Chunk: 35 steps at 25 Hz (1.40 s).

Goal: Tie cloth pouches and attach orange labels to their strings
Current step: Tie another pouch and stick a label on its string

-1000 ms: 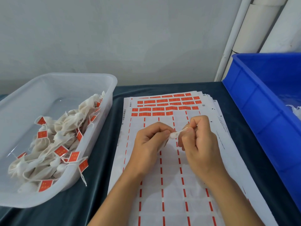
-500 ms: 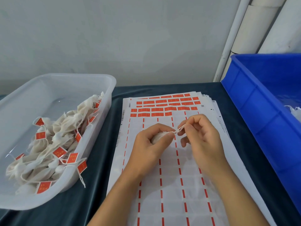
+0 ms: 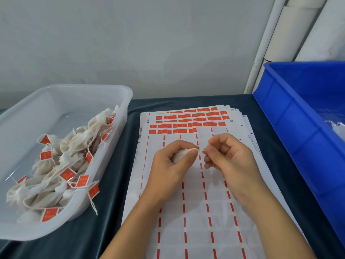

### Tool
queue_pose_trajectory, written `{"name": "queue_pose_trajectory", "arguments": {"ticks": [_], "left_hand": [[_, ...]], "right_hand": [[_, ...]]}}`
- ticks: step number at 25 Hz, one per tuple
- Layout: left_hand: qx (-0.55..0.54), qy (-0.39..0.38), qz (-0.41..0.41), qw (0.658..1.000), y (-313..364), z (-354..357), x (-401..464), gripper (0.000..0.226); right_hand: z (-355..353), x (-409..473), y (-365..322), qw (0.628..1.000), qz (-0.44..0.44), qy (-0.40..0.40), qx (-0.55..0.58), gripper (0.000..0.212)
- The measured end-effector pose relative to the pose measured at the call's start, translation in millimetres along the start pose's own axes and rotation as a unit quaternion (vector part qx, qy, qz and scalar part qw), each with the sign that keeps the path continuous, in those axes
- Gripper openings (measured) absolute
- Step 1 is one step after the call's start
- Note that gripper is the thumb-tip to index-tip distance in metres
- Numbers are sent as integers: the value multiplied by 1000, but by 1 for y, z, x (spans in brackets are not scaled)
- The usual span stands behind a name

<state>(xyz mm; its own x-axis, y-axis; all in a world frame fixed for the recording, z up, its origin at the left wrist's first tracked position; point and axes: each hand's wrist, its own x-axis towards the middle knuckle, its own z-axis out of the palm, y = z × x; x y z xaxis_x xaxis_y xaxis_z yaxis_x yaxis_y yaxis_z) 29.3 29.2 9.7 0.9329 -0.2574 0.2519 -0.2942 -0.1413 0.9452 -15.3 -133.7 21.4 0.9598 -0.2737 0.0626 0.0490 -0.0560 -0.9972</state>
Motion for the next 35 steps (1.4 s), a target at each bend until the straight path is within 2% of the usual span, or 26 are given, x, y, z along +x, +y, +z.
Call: {"name": "queue_pose_trajectory", "arguments": {"ticks": [2, 4, 6, 8, 12, 15, 19, 26, 28, 30, 35], "left_hand": [[3, 4, -1, 1000, 1, 0, 0, 8], [2, 2, 1, 1000, 2, 1, 0, 8], [3, -3, 4, 1000, 2, 2, 0, 8], [5, -8, -3, 1000, 3, 2, 0, 7], [27, -40, -23, 999, 3, 4, -2, 7], [36, -74, -22, 996, 3, 7, -5, 13], [48, -65, -13, 997, 0, 9, -6, 15], [61, -75, -20, 995, -1, 12, -6, 13], [78, -62, -15, 995, -2, 13, -7, 19], [85, -44, -20, 995, -4, 14, -6, 12], [40, 3, -47, 998, -2, 11, -3, 14]], "right_hand": [[-2, 1, 1, 999, 22, -29, 10, 10], [-6, 1, 1, 989, 50, -74, 118, 5], [-9, 2, 1, 960, 73, -106, 248, 15], [-10, 4, 1, 941, 75, -113, 311, 17], [-5, 6, 6, 956, 42, -41, 286, 16], [-5, 7, 7, 937, 41, -45, 345, 14], [-2, 8, 9, 937, 49, -23, 345, 15], [-3, 9, 7, 905, 86, 12, 416, 15], [-4, 8, 6, 919, 86, 10, 384, 15], [-5, 7, 4, 935, 84, 13, 344, 15], [-5, 9, 3, 959, 77, 59, 268, 17]]}}
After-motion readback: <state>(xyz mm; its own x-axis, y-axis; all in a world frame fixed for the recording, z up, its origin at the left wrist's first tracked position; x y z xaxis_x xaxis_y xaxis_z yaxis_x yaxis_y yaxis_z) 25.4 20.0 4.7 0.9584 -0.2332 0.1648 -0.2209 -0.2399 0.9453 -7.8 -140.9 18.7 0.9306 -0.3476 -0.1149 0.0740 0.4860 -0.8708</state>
